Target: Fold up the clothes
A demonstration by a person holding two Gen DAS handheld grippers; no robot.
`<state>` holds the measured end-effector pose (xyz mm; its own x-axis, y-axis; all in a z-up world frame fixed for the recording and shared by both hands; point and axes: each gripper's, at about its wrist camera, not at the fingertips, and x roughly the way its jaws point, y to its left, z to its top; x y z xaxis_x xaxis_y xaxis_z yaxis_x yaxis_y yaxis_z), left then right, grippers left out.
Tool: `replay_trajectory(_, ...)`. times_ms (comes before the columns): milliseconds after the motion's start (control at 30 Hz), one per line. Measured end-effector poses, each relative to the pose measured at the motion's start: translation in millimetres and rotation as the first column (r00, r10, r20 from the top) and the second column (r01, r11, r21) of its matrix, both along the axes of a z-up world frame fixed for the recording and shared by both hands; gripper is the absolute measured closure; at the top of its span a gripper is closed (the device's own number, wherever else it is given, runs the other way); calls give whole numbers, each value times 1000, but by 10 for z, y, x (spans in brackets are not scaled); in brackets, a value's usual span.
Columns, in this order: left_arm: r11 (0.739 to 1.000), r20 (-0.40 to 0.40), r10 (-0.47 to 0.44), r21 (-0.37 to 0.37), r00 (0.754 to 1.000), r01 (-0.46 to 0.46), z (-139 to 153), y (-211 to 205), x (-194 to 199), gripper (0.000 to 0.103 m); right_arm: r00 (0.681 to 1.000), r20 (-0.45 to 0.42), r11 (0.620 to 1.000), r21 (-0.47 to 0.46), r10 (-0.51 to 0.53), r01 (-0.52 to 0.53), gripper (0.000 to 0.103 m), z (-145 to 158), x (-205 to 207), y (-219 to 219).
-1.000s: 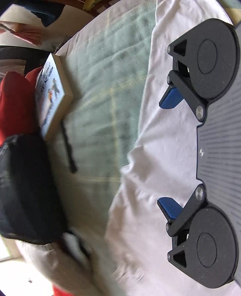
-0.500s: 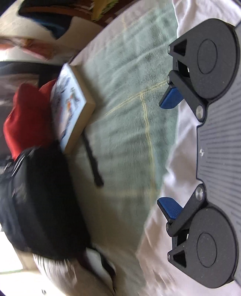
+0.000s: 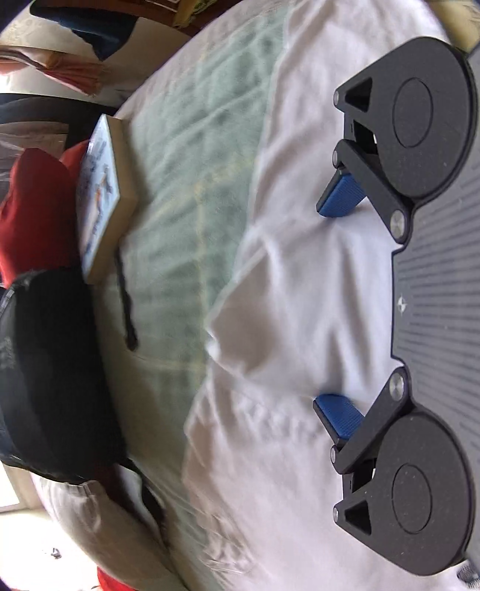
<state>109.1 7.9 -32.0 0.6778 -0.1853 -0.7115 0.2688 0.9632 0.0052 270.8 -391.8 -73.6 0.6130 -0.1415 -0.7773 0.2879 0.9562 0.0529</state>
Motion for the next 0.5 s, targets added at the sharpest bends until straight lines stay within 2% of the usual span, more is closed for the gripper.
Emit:
replay_trajectory(100, 1000, 8, 1, -3, 1000, -1, 19, 1, -22, 1, 999, 20, 999, 2, -47, 47, 0, 41, -25, -150)
replay_trajectory(233, 1000, 12, -15, -7, 1000, 15, 27, -44, -15, 1, 999, 46, 998, 57, 22, -25, 0, 152, -321, -101)
replay_trajectory(367, 999, -5, -42, 5, 999, 42, -14, -125, -2, 1, 998, 1, 998, 21, 58, -58, 0, -6, -614, 2)
replay_trajectory(500, 999, -19, -50, 22, 999, 50, -35, -170, -4, 1, 997, 46, 995, 73, 58, -61, 0, 48, -922, -189)
